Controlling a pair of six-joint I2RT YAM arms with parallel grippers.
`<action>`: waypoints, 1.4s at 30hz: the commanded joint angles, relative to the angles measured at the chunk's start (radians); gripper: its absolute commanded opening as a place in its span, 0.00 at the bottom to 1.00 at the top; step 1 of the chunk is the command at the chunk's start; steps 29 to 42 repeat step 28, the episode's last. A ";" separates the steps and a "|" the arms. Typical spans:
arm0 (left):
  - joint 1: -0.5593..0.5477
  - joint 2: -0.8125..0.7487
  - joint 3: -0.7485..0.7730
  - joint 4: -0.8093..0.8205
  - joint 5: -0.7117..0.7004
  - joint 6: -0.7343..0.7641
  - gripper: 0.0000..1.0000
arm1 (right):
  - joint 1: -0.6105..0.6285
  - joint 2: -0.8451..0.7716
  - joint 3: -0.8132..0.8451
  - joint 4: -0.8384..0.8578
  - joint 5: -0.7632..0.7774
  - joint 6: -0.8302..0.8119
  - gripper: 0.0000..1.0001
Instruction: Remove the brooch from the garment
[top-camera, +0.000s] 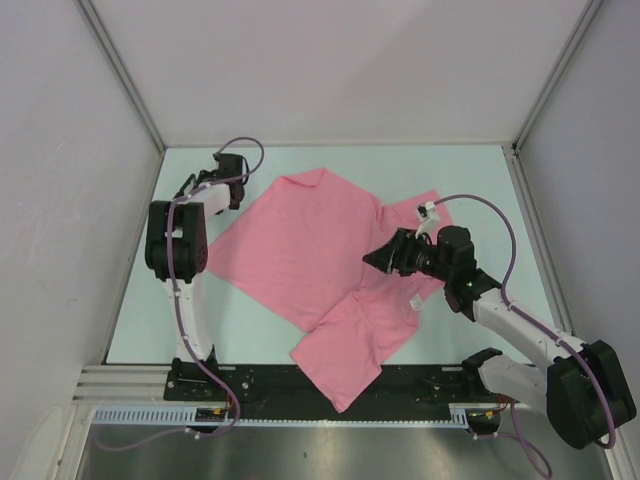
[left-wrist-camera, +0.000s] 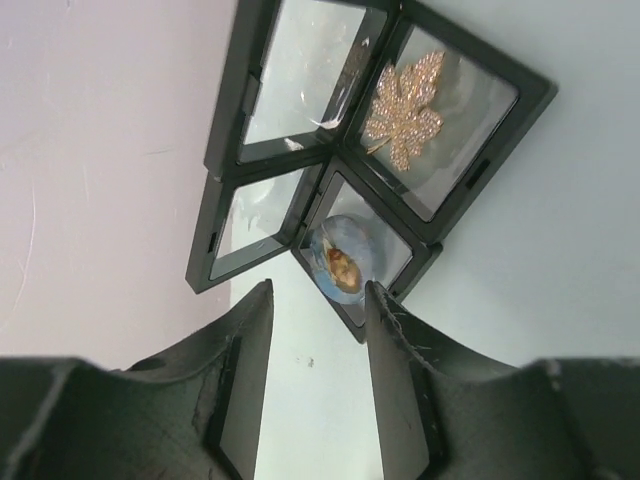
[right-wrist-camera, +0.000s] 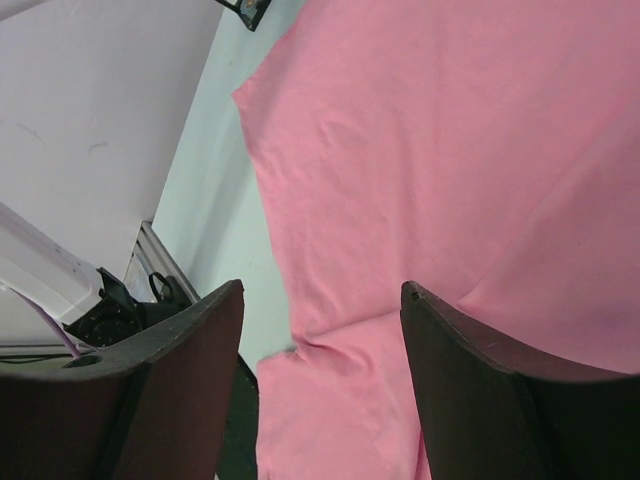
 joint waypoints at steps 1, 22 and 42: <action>0.004 -0.080 0.096 -0.163 0.133 -0.157 0.47 | -0.010 -0.032 0.022 -0.030 0.011 0.007 0.68; -0.370 -1.291 -0.477 0.179 1.555 -0.883 0.50 | -0.048 -0.407 0.381 -0.823 0.550 -0.205 1.00; -0.372 -1.426 -0.316 -0.002 1.485 -0.780 1.00 | -0.048 -0.434 0.465 -0.748 0.398 -0.160 1.00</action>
